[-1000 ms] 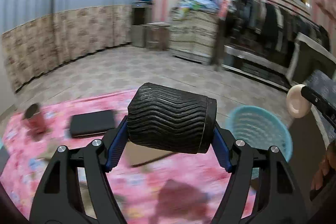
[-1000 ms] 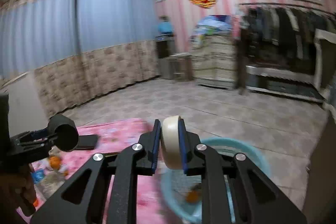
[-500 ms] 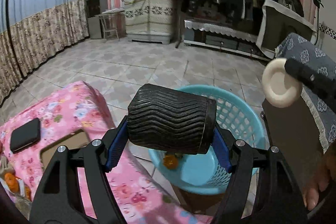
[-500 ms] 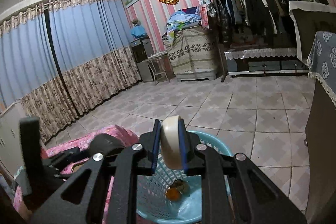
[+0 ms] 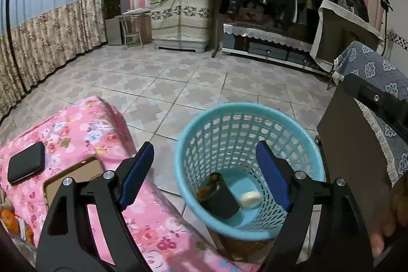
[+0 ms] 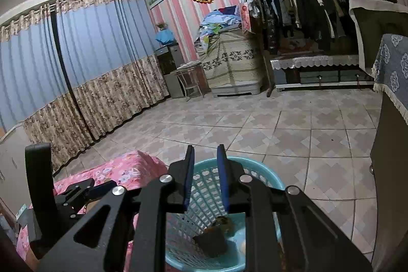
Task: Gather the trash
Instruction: 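Carry cylinder and tape roll to the blue basket and open both tools, then return to the table and grasp the blue plastic bag with the left tool, then hold the blue bag in the left tool while the right tool reaches toward the newspaper, then grasp the silver snack packet with the right tool while the left tool holds the blue bag, then carry blue bag and snack packet over the blue basket and open both tools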
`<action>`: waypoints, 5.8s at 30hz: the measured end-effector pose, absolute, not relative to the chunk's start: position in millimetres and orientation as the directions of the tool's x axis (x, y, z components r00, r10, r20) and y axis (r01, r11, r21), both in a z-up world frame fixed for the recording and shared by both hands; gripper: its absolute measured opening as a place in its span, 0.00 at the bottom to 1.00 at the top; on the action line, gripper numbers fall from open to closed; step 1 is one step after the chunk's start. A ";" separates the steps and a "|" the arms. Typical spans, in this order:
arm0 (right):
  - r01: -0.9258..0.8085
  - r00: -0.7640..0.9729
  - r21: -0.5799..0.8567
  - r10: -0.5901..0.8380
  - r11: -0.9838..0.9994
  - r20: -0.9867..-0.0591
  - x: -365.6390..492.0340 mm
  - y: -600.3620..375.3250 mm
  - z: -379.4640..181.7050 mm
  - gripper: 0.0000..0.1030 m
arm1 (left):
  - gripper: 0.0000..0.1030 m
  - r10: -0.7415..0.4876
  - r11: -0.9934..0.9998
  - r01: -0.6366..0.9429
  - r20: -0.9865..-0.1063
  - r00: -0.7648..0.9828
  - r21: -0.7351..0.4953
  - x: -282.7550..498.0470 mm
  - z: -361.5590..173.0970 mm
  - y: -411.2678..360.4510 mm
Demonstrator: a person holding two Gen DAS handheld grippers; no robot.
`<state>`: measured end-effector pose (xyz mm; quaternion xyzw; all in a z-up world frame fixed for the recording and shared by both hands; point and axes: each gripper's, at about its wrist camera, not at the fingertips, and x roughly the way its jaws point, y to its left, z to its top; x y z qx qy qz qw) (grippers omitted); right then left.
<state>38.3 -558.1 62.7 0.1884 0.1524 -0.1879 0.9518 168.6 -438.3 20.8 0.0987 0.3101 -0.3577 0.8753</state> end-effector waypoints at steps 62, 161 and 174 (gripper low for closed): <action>-0.128 0.826 0.101 0.162 0.987 -0.540 169.4 -228.0 35.0 0.82 | 0.57 -0.213 0.975 0.085 -0.768 0.604 -0.203 190.1 -51.1 -8.2; -0.216 0.893 0.212 0.281 0.953 -0.351 147.9 -243.4 64.1 0.01 | 0.21 -0.207 0.975 0.114 -0.592 0.779 -0.190 166.0 19.1 4.2; -0.200 0.906 0.220 0.266 0.955 -0.328 140.3 -253.2 71.3 0.01 | 0.21 -0.210 0.976 0.138 -0.586 0.783 -0.166 165.9 23.4 -14.7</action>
